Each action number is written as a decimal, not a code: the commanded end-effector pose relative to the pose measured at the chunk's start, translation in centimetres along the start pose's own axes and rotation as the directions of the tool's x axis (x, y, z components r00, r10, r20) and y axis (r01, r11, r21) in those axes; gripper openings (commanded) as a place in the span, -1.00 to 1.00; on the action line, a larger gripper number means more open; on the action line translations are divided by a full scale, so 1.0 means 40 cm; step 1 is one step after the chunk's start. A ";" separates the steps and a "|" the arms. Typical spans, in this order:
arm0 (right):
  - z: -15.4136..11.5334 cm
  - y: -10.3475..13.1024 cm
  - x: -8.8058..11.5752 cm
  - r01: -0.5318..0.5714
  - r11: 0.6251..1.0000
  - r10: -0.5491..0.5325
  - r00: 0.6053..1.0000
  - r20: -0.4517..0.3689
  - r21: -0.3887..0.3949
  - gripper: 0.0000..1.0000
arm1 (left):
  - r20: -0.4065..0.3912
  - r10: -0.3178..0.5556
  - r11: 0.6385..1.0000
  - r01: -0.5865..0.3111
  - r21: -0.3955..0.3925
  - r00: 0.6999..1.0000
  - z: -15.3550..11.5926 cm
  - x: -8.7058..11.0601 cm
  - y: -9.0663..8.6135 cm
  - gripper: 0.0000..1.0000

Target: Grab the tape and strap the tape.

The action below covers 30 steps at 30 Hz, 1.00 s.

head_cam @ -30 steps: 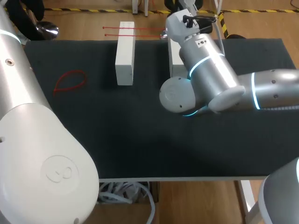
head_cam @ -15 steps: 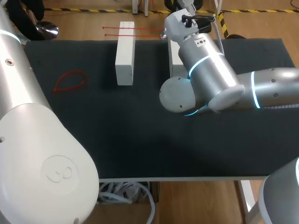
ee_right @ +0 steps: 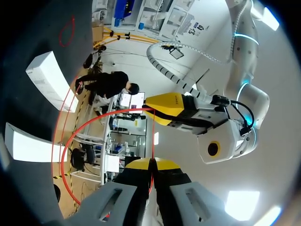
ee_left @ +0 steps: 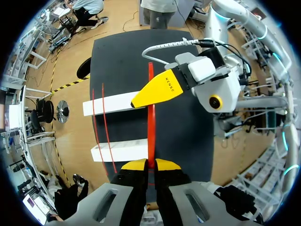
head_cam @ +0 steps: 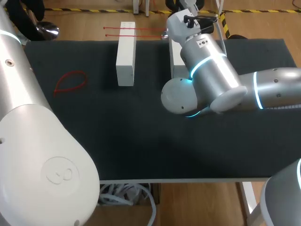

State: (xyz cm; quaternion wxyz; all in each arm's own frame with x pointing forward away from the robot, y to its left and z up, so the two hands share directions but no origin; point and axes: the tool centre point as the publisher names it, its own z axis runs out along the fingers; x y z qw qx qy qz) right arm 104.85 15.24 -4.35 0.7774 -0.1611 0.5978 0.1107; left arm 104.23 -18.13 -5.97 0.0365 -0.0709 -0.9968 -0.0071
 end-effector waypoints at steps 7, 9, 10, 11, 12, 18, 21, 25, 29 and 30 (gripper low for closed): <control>0.010 0.008 -0.011 0.002 1.000 -0.002 1.000 -0.011 -0.011 -1.00 | -0.003 -0.001 1.000 0.001 -0.005 1.000 -0.004 -0.001 -0.002 -1.00; 0.012 0.011 -0.011 0.003 1.000 -0.003 1.000 -0.014 -0.016 -1.00 | -0.003 -0.001 1.000 0.001 -0.005 1.000 -0.004 -0.001 -0.002 -1.00; 0.012 0.013 -0.010 0.003 1.000 -0.003 1.000 -0.016 -0.018 -1.00 | -0.003 -0.001 1.000 0.001 -0.005 1.000 -0.004 -0.001 -0.002 -1.00; 0.013 0.014 -0.009 0.002 1.000 -0.002 1.000 -0.018 -0.019 -1.00 | -0.003 -0.001 1.000 0.001 -0.005 1.000 -0.004 -0.001 -0.002 -1.00; 0.013 0.015 -0.008 0.001 1.000 -0.002 1.000 -0.020 -0.020 -1.00 | -0.003 -0.001 1.000 0.001 -0.005 1.000 -0.004 -0.001 -0.002 -1.00; 0.013 0.017 -0.007 0.002 1.000 -0.002 1.000 -0.026 -0.020 -1.00 | -0.003 -0.001 1.000 0.001 -0.005 1.000 -0.004 -0.001 -0.002 -1.00; 0.012 0.018 -0.007 0.005 1.000 -0.006 1.000 -0.028 -0.017 -1.00 | -0.003 -0.001 1.000 0.001 -0.005 1.000 -0.004 -0.001 -0.002 -1.00; 0.011 0.018 -0.007 0.009 1.000 -0.010 0.999 -0.038 -0.010 -1.00 | -0.003 -0.001 1.000 0.001 -0.005 1.000 -0.004 -0.001 -0.002 -1.00; 0.009 0.015 -0.001 0.021 1.000 -0.021 0.998 -0.064 -0.002 -1.00 | -0.003 -0.001 1.000 0.001 -0.005 1.000 -0.004 -0.001 -0.002 -1.00; 0.010 0.014 0.001 0.019 1.000 -0.019 0.997 -0.072 0.002 -1.00 | -0.003 -0.001 1.000 0.001 -0.005 1.000 -0.004 -0.001 -0.002 -1.00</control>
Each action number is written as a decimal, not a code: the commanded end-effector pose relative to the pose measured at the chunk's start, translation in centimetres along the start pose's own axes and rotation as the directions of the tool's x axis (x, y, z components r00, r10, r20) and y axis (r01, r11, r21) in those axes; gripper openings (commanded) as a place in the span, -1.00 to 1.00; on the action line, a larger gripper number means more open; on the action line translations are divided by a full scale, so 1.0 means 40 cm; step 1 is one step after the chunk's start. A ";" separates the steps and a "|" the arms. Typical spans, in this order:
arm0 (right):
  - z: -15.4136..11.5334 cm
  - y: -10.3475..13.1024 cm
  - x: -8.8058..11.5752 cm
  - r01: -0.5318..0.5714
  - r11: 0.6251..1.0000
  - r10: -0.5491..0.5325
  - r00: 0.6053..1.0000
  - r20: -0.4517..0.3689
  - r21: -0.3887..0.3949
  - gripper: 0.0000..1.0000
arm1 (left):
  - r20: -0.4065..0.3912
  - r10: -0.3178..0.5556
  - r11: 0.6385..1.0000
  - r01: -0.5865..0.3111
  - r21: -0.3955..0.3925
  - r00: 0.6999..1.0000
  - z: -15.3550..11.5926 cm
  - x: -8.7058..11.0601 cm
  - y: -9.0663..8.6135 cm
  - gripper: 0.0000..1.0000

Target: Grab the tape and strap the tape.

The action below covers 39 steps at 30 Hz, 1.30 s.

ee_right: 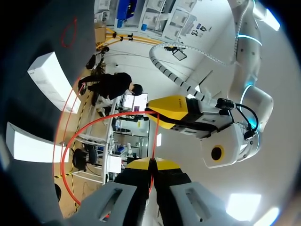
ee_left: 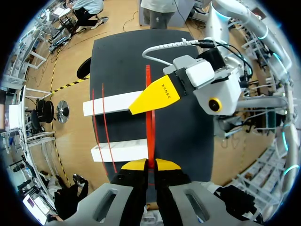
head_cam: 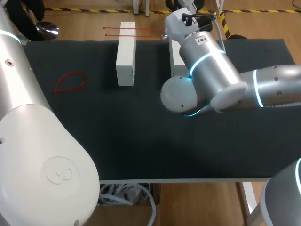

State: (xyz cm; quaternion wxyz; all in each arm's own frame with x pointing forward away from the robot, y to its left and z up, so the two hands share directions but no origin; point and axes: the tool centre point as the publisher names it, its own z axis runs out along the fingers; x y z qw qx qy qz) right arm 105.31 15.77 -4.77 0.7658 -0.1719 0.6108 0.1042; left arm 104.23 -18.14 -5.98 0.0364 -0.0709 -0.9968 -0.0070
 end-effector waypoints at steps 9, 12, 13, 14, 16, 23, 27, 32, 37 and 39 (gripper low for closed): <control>0.006 0.013 -0.008 0.012 1.000 -0.012 0.998 -0.070 0.004 -1.00 | -0.004 -0.001 1.000 0.001 -0.005 1.000 -0.004 -0.001 -0.002 -1.00; 0.009 0.018 -0.008 0.012 1.000 -0.012 0.997 -0.073 0.001 -1.00 | -0.004 -0.001 1.000 0.001 -0.005 1.000 -0.004 -0.001 -0.002 -1.00; 0.010 0.020 -0.008 0.013 1.000 -0.013 0.997 -0.075 -0.001 -1.00 | -0.004 -0.001 1.000 0.001 -0.005 1.000 -0.004 -0.001 -0.002 -1.00; 0.011 0.021 -0.008 0.013 1.000 -0.014 0.997 -0.075 -0.002 -1.00 | -0.004 -0.001 1.000 0.001 -0.005 1.000 -0.004 -0.001 -0.002 -1.00; 0.012 0.023 -0.009 0.016 1.000 -0.016 0.997 -0.078 -0.003 -1.00 | -0.004 -0.001 1.000 0.001 -0.005 1.000 -0.004 -0.001 -0.002 -1.00; 0.017 0.032 -0.011 0.022 1.000 -0.023 0.996 -0.085 -0.012 -1.00 | -0.004 -0.001 1.000 0.001 -0.005 1.000 -0.004 -0.001 -0.002 -1.00; 0.020 0.040 -0.012 0.023 1.000 -0.025 0.996 -0.089 -0.020 -1.00 | -0.004 -0.001 1.000 0.001 -0.005 1.000 -0.004 -0.001 -0.002 -1.00; 0.025 0.045 -0.013 0.025 0.999 -0.027 0.996 -0.090 -0.025 -1.00 | -0.004 -0.001 1.000 0.001 -0.005 1.000 -0.004 -0.001 -0.002 -1.00; 0.029 0.048 -0.012 0.026 0.999 -0.029 0.995 -0.093 -0.028 -1.00 | -0.004 -0.001 1.000 0.001 -0.005 1.000 -0.004 -0.001 -0.002 -1.00; 0.030 0.049 -0.012 0.026 0.999 -0.029 0.995 -0.094 -0.029 -1.00 | -0.004 -0.001 1.000 0.001 -0.005 1.000 -0.004 -0.001 -0.002 -1.00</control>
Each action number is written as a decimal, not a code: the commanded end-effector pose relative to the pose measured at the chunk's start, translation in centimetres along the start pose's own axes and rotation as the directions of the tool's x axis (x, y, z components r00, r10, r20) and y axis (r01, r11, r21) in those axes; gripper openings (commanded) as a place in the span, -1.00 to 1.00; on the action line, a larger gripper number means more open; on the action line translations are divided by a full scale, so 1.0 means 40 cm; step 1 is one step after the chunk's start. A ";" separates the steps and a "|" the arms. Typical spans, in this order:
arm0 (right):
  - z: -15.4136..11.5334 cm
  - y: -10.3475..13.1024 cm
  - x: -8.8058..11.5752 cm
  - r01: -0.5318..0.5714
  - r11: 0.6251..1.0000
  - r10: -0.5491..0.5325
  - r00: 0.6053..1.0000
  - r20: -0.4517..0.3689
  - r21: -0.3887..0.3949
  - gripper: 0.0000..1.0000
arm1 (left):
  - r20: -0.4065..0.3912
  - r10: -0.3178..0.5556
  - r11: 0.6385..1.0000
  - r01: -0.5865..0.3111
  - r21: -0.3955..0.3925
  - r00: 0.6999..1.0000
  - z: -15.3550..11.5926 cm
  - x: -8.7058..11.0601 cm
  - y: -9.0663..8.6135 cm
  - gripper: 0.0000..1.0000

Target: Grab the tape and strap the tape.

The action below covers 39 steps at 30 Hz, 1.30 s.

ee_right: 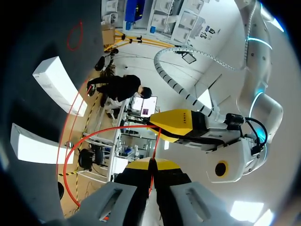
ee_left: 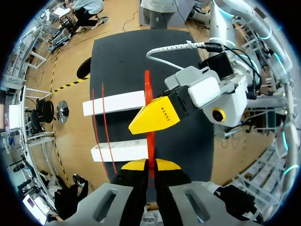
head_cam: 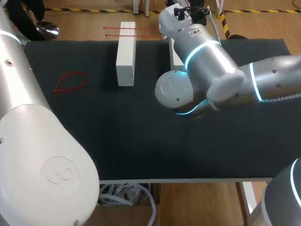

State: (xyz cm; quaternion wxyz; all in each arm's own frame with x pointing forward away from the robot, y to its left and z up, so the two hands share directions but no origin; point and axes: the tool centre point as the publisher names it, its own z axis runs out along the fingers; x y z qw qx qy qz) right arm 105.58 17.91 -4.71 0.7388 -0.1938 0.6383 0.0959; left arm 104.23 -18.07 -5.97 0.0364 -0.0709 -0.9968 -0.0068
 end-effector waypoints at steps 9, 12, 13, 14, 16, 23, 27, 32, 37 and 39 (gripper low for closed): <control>0.010 0.014 -0.012 0.006 1.000 -0.006 1.000 -0.021 -0.011 -1.00 | -0.004 -0.001 1.000 0.001 -0.005 1.000 -0.004 -0.002 -0.004 -1.00; 0.011 0.017 -0.011 0.006 1.000 -0.006 1.000 -0.025 -0.013 -1.00 | -0.004 -0.001 1.000 0.001 -0.005 1.000 -0.004 -0.002 -0.004 -1.00; 0.011 0.019 -0.010 0.005 1.000 -0.005 1.000 -0.027 -0.014 -1.00 | -0.004 -0.001 1.000 0.001 -0.005 1.000 -0.004 -0.002 -0.004 -1.00; 0.011 0.020 -0.009 0.005 1.000 -0.005 1.000 -0.028 -0.015 -1.00 | -0.004 -0.001 1.000 0.001 -0.005 1.000 -0.004 -0.002 -0.004 -1.00; 0.011 0.022 -0.007 0.003 1.000 -0.004 0.999 -0.033 -0.017 -1.00 | -0.004 -0.001 1.000 0.001 -0.005 1.000 -0.004 -0.002 -0.004 -1.00; 0.012 0.031 -0.006 -0.002 1.000 0.001 0.999 -0.036 -0.024 -1.00 | -0.004 -0.001 1.000 0.001 -0.005 1.000 -0.004 -0.002 -0.004 -1.00; 0.012 0.033 -0.006 -0.003 1.000 0.002 0.999 -0.036 -0.027 -1.00 | -0.004 -0.001 1.000 0.001 -0.005 1.000 -0.004 -0.002 -0.004 -1.00; 0.014 0.035 -0.007 -0.001 1.000 0.000 0.999 -0.036 -0.030 -1.00 | -0.004 -0.001 1.000 0.001 -0.005 1.000 -0.004 -0.002 -0.004 -1.00; 0.017 0.036 -0.008 0.000 1.000 -0.001 0.999 -0.037 -0.030 -1.00 | -0.004 -0.001 1.000 0.001 -0.005 1.000 -0.004 -0.002 -0.004 -1.00; 0.019 0.037 -0.009 -0.001 1.000 0.000 0.999 -0.036 -0.031 -1.00 | -0.004 -0.001 1.000 0.001 -0.005 1.000 -0.004 -0.002 -0.004 -1.00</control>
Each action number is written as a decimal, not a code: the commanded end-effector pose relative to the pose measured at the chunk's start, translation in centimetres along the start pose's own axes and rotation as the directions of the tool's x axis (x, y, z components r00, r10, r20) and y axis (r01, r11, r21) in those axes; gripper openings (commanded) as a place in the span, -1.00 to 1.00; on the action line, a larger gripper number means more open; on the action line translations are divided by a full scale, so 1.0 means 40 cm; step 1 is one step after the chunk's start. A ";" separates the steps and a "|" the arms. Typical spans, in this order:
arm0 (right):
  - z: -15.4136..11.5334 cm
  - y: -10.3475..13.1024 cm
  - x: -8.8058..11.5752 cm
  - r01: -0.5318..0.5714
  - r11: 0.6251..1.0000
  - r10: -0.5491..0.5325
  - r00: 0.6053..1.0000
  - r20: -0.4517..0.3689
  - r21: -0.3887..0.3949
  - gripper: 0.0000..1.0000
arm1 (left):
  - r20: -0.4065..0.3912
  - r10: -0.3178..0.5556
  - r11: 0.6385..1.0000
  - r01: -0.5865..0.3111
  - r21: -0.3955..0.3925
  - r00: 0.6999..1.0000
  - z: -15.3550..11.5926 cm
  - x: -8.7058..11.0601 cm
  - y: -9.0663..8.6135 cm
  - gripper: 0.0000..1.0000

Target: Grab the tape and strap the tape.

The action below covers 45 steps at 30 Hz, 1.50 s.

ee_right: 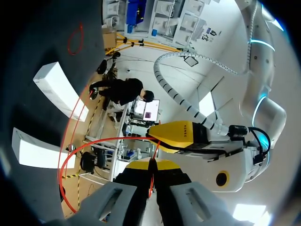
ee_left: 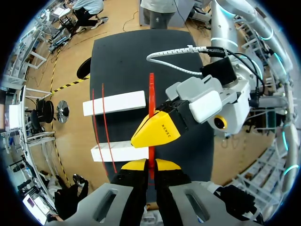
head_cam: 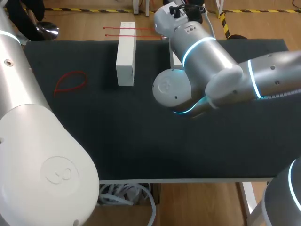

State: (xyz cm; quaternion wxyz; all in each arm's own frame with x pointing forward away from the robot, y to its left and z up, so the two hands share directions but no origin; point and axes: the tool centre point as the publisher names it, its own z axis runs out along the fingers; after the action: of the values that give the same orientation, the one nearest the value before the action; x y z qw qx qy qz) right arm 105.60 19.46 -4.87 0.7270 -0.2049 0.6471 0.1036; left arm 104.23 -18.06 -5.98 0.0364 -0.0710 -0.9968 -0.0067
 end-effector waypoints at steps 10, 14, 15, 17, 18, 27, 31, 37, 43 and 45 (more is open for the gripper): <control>0.007 0.004 -0.009 -0.001 1.000 0.001 1.000 -0.008 -0.002 -1.00 | -0.004 -0.001 1.000 0.001 -0.006 1.000 -0.005 -0.002 -0.004 -1.00; 0.006 0.004 -0.009 -0.003 1.000 0.003 1.000 -0.009 -0.001 -1.00 | -0.004 -0.001 1.000 0.001 -0.006 1.000 -0.005 -0.002 -0.004 -1.00; 0.006 0.004 -0.009 -0.003 1.000 0.003 1.000 -0.009 -0.001 -1.00 | -0.004 -0.001 1.000 0.001 -0.006 1.000 -0.005 -0.002 -0.004 -1.00; 0.005 0.004 -0.009 -0.004 1.000 0.004 1.000 -0.008 -0.001 -1.00 | -0.004 -0.001 1.000 0.001 -0.006 1.000 -0.005 -0.002 -0.004 -1.00; 0.005 0.003 -0.009 -0.004 1.000 0.004 1.000 -0.008 0.000 -1.00 | -0.004 -0.001 1.000 0.001 -0.006 1.000 -0.005 -0.002 -0.004 -1.00; 0.003 -0.002 -0.010 -0.011 1.000 0.011 1.000 -0.010 0.007 -1.00 | -0.004 -0.001 1.000 0.001 -0.006 1.000 -0.005 -0.002 -0.004 -1.00; 0.003 -0.003 -0.010 -0.014 1.000 0.014 1.000 -0.011 0.004 -0.43 | -0.004 -0.001 1.000 0.001 -0.006 1.000 -0.005 -0.002 -0.004 -1.00; 0.003 -0.003 -0.011 -0.014 1.000 0.014 1.000 -0.012 0.000 -0.16 | -0.004 -0.001 1.000 0.001 -0.006 1.000 -0.005 -0.002 -0.004 -1.00; -0.001 -0.002 -0.012 -0.016 1.000 0.016 1.000 -0.012 0.002 -0.16 | -0.004 -0.001 1.000 0.001 -0.006 1.000 -0.005 -0.002 -0.004 -1.00; -0.003 -0.001 -0.011 -0.016 1.000 0.016 1.000 -0.014 0.002 -0.16 | -0.004 -0.001 1.000 0.001 -0.006 1.000 -0.005 -0.002 -0.004 -1.00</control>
State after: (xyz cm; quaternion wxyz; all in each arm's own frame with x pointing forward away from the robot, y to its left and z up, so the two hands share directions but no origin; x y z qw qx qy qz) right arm 105.70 19.48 -4.75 0.7254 -0.1980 0.6501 0.1095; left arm 104.22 -18.10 -5.99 0.0364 -0.0709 -0.9968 -0.0065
